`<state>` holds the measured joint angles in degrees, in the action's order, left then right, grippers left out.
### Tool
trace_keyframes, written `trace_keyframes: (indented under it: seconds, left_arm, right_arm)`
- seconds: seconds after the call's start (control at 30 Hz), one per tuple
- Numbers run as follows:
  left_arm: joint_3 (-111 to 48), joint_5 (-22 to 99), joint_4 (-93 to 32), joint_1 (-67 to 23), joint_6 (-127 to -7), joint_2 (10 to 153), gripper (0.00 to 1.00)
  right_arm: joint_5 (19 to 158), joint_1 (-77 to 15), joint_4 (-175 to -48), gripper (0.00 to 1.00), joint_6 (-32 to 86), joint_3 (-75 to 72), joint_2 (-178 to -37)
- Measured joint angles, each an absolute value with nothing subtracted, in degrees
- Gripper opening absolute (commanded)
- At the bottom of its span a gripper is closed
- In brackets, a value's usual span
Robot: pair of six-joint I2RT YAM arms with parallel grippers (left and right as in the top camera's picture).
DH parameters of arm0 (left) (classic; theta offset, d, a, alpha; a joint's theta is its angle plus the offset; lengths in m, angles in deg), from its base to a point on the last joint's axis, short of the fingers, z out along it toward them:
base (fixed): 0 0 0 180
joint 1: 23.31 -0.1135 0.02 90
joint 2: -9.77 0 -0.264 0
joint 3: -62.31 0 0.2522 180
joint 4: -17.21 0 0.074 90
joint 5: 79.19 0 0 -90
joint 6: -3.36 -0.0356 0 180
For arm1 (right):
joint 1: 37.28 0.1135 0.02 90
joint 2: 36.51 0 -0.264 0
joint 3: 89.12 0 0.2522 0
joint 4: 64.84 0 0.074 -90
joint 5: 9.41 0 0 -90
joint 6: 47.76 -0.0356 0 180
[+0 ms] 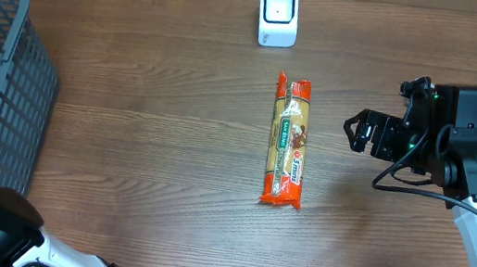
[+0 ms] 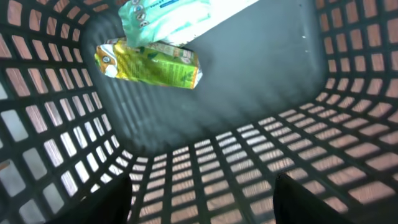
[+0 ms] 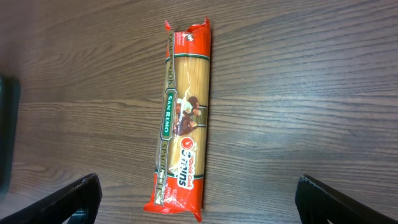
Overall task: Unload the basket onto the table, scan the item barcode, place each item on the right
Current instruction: 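Move the left gripper back into the basket toward the wipes pack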
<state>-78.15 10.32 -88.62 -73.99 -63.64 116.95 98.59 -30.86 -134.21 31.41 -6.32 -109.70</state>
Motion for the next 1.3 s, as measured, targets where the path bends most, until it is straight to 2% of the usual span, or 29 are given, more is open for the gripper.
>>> trace_keyframes:
  seconds: [0.4,0.67,0.87,0.97,1.03,1.13,1.3]
  left_arm:
    - [-69.40,4.90,-80.40,-73.99,-61.43,116.95,0.66]
    - [-61.93,2.52,-69.52,-73.96,-64.16,116.97,0.66]
    - [-57.19,2.08,-57.65,-73.96,-67.74,117.01,0.72]
    - [-53.97,2.10,-48.71,-73.92,-71.77,117.10,0.79]
    - [-50.74,2.02,-41.43,-73.55,-76.51,117.15,0.78]
    - [-47.66,1.97,-38.35,-72.83,-83.04,117.15,0.76]
    - [-42.28,1.56,-37.25,-72.17,-93.71,117.58,0.80]
  right_arm:
    - [98.59,-30.86,-134.23,1.00,31.35,-6.32,-109.70]
    - [98.59,-30.84,-134.15,1.00,31.35,-6.32,-109.70]
    - [98.59,-30.84,-134.17,1.00,31.33,-6.32,-109.70]
    - [98.59,-30.84,-134.17,1.00,31.33,-6.32,-109.70]
    - [98.57,-30.84,-134.15,1.00,31.35,-6.32,-109.70]
    - [98.59,-30.84,-134.19,1.00,31.20,-6.32,-109.70]
    - [98.59,-30.84,-133.99,1.00,30.39,-6.32,-109.72]
